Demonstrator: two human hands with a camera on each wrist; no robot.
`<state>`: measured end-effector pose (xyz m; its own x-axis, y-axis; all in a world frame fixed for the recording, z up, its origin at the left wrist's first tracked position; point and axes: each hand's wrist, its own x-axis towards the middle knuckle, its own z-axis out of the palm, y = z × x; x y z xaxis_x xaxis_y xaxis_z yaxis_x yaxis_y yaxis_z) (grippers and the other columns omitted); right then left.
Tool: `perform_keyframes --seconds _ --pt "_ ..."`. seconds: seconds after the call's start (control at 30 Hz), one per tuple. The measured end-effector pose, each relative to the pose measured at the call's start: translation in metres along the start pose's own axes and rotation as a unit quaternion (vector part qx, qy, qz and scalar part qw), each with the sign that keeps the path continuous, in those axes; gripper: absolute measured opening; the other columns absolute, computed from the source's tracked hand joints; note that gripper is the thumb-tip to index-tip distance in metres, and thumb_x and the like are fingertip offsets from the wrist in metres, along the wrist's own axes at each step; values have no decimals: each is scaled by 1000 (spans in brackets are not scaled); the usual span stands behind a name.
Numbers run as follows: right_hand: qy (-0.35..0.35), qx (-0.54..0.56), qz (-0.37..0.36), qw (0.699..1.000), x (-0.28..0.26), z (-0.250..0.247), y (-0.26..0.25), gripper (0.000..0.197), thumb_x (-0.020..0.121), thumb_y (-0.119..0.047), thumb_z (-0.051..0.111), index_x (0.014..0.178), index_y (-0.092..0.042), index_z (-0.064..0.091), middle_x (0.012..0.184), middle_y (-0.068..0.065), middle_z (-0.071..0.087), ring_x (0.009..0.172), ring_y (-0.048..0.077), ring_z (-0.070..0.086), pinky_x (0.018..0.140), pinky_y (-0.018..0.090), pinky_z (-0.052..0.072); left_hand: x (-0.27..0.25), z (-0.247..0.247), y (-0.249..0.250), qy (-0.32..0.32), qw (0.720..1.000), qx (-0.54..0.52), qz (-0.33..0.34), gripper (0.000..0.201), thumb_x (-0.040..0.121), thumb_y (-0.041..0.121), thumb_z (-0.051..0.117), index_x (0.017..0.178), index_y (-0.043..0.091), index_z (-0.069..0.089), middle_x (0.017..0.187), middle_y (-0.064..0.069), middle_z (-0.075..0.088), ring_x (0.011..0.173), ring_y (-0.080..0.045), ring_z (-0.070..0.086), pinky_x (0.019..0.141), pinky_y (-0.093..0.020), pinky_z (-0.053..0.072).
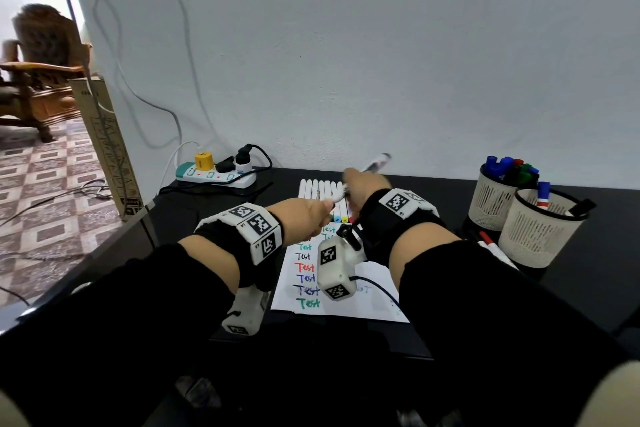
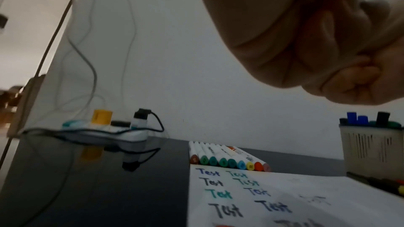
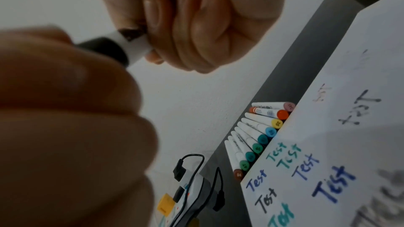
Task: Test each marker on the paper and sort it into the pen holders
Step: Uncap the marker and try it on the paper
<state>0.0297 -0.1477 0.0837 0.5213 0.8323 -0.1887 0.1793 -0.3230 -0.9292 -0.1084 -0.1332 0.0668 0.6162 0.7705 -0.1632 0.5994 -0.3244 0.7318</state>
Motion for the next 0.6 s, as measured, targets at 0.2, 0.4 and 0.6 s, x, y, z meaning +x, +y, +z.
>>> perform_keyframes --seconds 0.2,0.4,0.6 --pt "16 15 29 999 11 -18 4 28 87 -28 46 66 -11 44 55 5 43 47 20 39 46 26 30 -5 -12 -18 88 983 159 -8 36 103 32 20 87 13 46 87 -3 50 82 -18 45 74 -25 31" --pt "-7 78 44 996 6 -11 15 35 92 -30 57 63 -14 44 51 1 39 39 11 31 36 19 25 7 -4 -16 93 979 180 -19 40 101 36 24 105 11 54 95 -3 53 89 -18 49 78 -26 35" --pt "-10 103 55 993 -5 -14 51 31 84 -24 70 65 -11 50 56 3 45 43 11 30 34 18 24 11 8 -35 131 977 158 -54 41 100 41 28 116 10 51 96 -3 52 87 -17 49 74 -27 34"
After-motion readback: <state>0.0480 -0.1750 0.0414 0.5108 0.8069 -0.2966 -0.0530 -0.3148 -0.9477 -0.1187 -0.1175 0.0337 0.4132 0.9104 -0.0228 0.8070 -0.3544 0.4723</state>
